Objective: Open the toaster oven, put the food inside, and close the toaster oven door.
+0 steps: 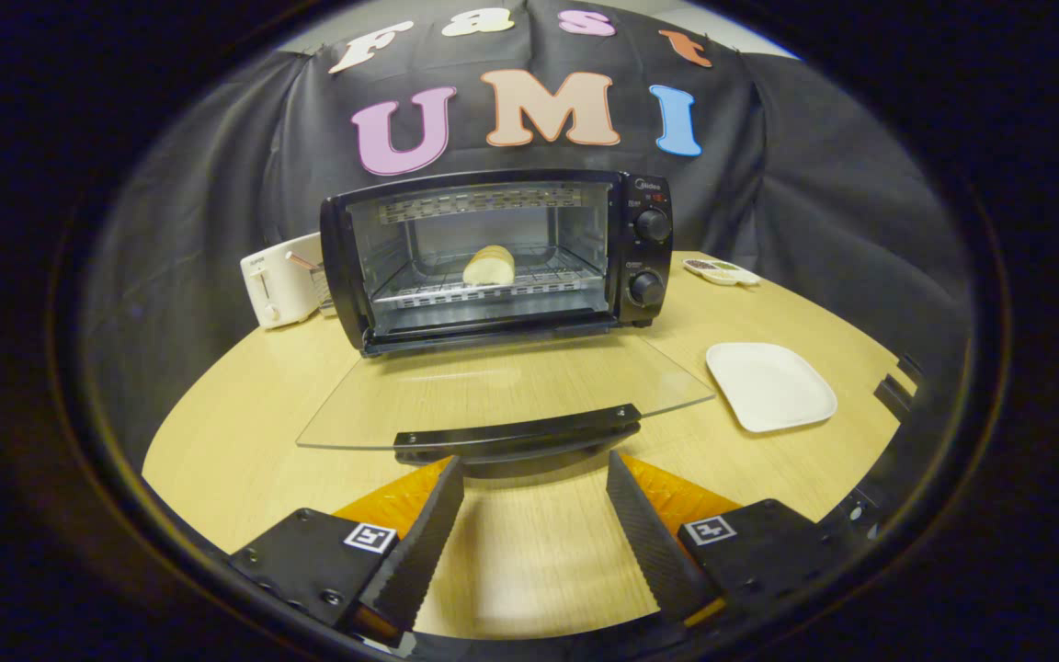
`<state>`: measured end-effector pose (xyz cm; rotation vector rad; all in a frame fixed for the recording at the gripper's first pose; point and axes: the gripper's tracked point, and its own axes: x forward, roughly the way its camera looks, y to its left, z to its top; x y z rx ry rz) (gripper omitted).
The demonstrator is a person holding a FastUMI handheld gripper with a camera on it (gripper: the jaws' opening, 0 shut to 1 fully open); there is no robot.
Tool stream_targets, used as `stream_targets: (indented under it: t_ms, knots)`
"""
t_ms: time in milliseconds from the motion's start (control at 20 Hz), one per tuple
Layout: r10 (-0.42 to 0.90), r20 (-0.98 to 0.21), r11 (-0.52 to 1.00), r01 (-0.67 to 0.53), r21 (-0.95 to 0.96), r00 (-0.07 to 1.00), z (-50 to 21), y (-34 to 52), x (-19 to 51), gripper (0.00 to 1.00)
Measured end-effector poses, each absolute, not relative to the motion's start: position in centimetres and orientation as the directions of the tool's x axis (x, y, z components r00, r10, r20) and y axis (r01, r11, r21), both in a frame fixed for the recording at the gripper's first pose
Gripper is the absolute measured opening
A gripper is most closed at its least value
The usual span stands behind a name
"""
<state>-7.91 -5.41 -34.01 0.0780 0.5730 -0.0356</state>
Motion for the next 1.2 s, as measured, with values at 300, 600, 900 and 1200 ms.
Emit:
stream_targets:
  t_ms: [300, 600, 900, 1200]
  knots:
    - [-0.007, -0.483, 0.997, 0.041, 0.061, 0.875, -31.9, -5.5, -7.4, 0.98]
    - [0.068, -0.359, 0.984, -0.003, 0.178, 0.931, -28.0, -3.3, -5.1, 0.99]
    - [0.045, -0.312, 0.996, -0.017, 0.092, 0.949, -25.4, -1.6, -0.4, 1.0]
    - [0.077, -0.285, 0.99, -0.041, 0.132, 0.956, -23.9, -0.2, 4.7, 1.0]
